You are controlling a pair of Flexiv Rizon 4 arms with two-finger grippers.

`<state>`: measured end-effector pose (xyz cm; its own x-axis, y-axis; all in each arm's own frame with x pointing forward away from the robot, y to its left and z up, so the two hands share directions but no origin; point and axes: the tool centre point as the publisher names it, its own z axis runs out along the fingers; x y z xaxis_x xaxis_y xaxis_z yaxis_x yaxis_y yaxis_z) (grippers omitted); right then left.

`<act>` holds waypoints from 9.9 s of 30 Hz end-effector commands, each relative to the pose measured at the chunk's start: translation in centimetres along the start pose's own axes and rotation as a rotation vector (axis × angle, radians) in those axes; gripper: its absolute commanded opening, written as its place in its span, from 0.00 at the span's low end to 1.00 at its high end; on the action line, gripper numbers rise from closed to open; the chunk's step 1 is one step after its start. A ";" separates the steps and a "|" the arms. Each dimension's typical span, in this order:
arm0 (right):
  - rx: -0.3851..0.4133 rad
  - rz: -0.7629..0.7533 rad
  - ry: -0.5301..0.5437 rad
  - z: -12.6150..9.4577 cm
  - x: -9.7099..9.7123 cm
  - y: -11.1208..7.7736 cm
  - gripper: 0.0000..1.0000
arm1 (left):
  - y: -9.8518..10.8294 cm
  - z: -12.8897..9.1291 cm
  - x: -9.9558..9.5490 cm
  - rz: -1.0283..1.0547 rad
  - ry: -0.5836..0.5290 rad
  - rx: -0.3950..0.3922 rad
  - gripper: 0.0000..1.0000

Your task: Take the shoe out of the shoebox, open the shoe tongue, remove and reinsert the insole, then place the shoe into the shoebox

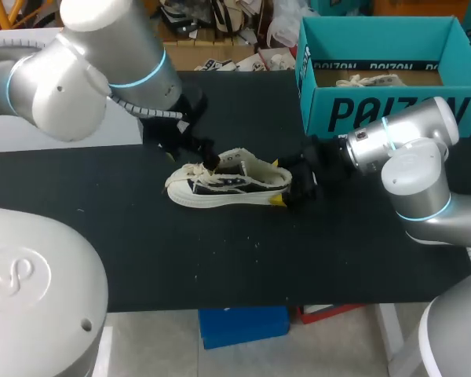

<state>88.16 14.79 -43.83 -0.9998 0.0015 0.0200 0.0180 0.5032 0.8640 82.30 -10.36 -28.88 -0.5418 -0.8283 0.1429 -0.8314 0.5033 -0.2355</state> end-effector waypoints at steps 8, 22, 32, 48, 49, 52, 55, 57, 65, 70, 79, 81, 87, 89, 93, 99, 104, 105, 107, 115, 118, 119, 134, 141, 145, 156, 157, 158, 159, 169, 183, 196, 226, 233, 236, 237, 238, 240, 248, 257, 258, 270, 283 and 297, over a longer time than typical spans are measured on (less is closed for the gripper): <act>0.002 0.001 0.001 0.3 -0.1 -0.1 0.00 | -3.7 0.8 3.0 -0.461 -0.541 -0.521 1.00; 0.002 0.001 0.001 0.3 -0.1 -0.1 0.00 | -5.0 4.4 2.8 -0.511 -0.605 -0.566 1.00; 0.002 0.001 0.001 0.3 -0.1 -0.1 0.00 | -6.3 6.1 3.5 -0.495 -0.688 -0.509 1.00; 0.002 0.001 0.001 0.3 -0.1 -0.1 0.00 | -4.5 7.8 2.9 -0.530 -0.695 -0.413 0.88; 0.002 0.001 0.001 0.3 -0.1 -0.1 0.00 | -4.4 7.9 2.8 -0.533 -0.700 -0.412 0.80; 0.002 0.001 0.001 0.3 -0.1 -0.1 0.00 | -4.1 8.2 2.4 -0.539 -0.711 -0.409 0.78; 0.002 0.001 0.001 0.3 -0.1 -0.1 0.00 | -4.0 8.6 2.1 -0.539 -0.715 -0.409 0.68; 0.002 0.001 0.001 0.3 -0.1 -0.1 0.00 | -4.0 8.8 2.0 -0.539 -0.724 -0.406 0.49; 0.002 0.001 0.001 0.3 -0.1 -0.1 0.00 | -4.6 9.0 1.9 -0.542 -0.734 -0.398 0.00; 0.002 0.001 0.001 0.3 -0.1 -0.1 0.00 | -5.0 8.8 1.8 -0.541 -0.734 -0.382 0.00; 0.002 0.001 0.001 0.3 -0.1 -0.1 0.00 | -5.0 6.5 1.9 -0.552 -0.731 -0.300 0.00; 0.002 0.001 0.001 0.3 -0.1 -0.1 0.00 | -4.9 5.6 1.9 -0.559 -0.726 -0.267 0.00; 0.002 0.001 0.001 0.3 -0.1 -0.1 0.00 | -4.3 4.3 1.5 -0.574 -0.658 -0.210 0.00; 0.002 0.001 0.001 0.3 -0.1 -0.1 0.00 | -4.0 4.2 1.3 -0.571 -0.617 -0.201 0.00; 0.002 0.001 0.001 0.3 -0.1 -0.1 0.00 | -3.3 4.3 0.6 -0.565 -0.533 -0.174 0.00; 0.002 0.001 0.001 0.3 -0.1 -0.1 0.00 | -2.0 4.8 -0.7 -0.590 -0.440 -0.141 0.00; 0.002 0.001 0.001 0.3 -0.1 -0.1 0.00 | -1.3 4.4 -1.7 -0.632 -0.435 -0.116 0.00; 0.002 0.001 0.001 0.3 -0.1 -0.1 0.00 | -1.2 4.3 -1.9 -0.639 -0.431 -0.114 0.00; 0.002 0.001 0.001 0.3 -0.1 -0.1 0.00 | -1.0 4.3 -2.3 -0.644 -0.428 -0.112 0.00; 0.002 0.001 0.001 0.3 -0.1 -0.1 0.00 | -0.2 5.0 -2.7 -0.668 -0.416 -0.126 0.00; 0.002 0.001 0.001 0.3 -0.1 -0.1 0.00 | 0.2 5.2 -3.1 -0.687 -0.412 -0.127 0.00; 0.002 0.001 0.001 0.3 -0.1 -0.1 0.00 | 0.3 5.3 -3.2 -0.690 -0.411 -0.128 0.00; 0.002 0.001 0.001 0.3 -0.1 -0.1 0.00 | 1.4 6.4 -4.4 -0.724 -0.359 -0.111 0.00; 0.002 0.001 0.001 0.3 -0.1 -0.1 0.00 | 1.9 7.0 -4.8 -0.745 -0.342 -0.126 0.00; 0.002 0.001 0.001 0.3 -0.1 -0.1 0.00 | 2.1 6.8 -5.0 -0.752 -0.333 -0.125 0.00; 0.002 0.001 0.001 0.3 -0.1 -0.1 0.00 | 2.2 2.2 -3.5 -0.548 -0.296 -0.038 1.00; 0.002 0.001 0.001 0.3 -0.1 -0.1 0.00 | 2.1 1.6 -3.3 -0.509 -0.280 -0.022 1.00; 0.002 0.001 0.001 0.3 -0.1 -0.1 0.00 | 2.0 1.2 -3.1 -0.482 -0.274 -0.013 1.00; 0.002 0.001 0.001 0.3 -0.1 -0.1 0.00 | 1.8 0.4 -2.8 -0.417 -0.256 0.008 1.00; 0.002 0.001 0.001 0.3 -0.1 -0.1 0.00 | -2.0 -0.7 -0.6 0.132 0.040 -0.003 1.00; 0.002 0.001 0.001 0.3 -0.1 -0.1 0.00 | -8.0 2.2 3.0 0.455 0.121 -0.124 0.00; 0.002 0.001 0.001 0.3 -0.1 -0.1 0.00 | -8.0 2.2 3.0 0.455 0.121 -0.124 0.00; 0.002 0.001 0.001 0.3 -0.1 -0.1 0.00 | -8.8 7.0 2.8 0.856 0.326 -0.217 0.00; 0.002 0.001 0.001 0.3 -0.1 -0.1 0.00 | -8.9 8.4 2.8 0.856 0.340 -0.238 0.00; 0.002 0.001 0.001 0.3 -0.1 -0.1 0.00 | -8.9 8.8 3.2 0.869 0.336 -0.256 0.00; 0.002 0.001 0.001 0.3 -0.1 -0.1 0.00 | -8.8 8.9 3.4 0.873 0.337 -0.259 0.00; 0.002 0.001 0.001 0.3 -0.1 -0.1 0.00 | -8.7 9.0 3.5 0.880 0.343 -0.262 0.00; 0.002 0.001 0.001 0.3 -0.1 -0.1 0.00 | -8.5 9.2 3.8 0.883 0.342 -0.271 0.00; 0.002 0.001 0.001 0.3 -0.1 -0.1 0.00 | -7.6 10.8 4.2 0.892 0.376 -0.305 0.00; 0.002 0.001 0.001 0.3 -0.1 -0.1 0.00 | -6.3 12.0 4.5 0.911 0.390 -0.351 0.00; 0.002 0.001 0.001 0.3 -0.1 -0.1 0.00 | -6.1 12.0 4.5 0.913 0.395 -0.355 0.00; 0.002 0.001 0.001 0.3 -0.1 -0.1 0.00 | -4.8 12.7 4.4 0.909 0.391 -0.383 0.00; 0.002 0.001 0.001 0.3 -0.1 -0.1 0.00 | -3.9 13.8 4.9 0.899 0.365 -0.393 0.00; 0.002 0.001 0.001 0.3 -0.1 -0.1 0.00 | -3.4 14.5 5.0 0.880 0.366 -0.396 0.00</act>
<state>88.16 14.98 -43.84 -0.9998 0.0003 0.0200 0.0174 0.5036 0.8637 84.52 -19.71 -40.76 -0.9270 -0.0355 0.3734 -0.0662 0.9954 -0.0698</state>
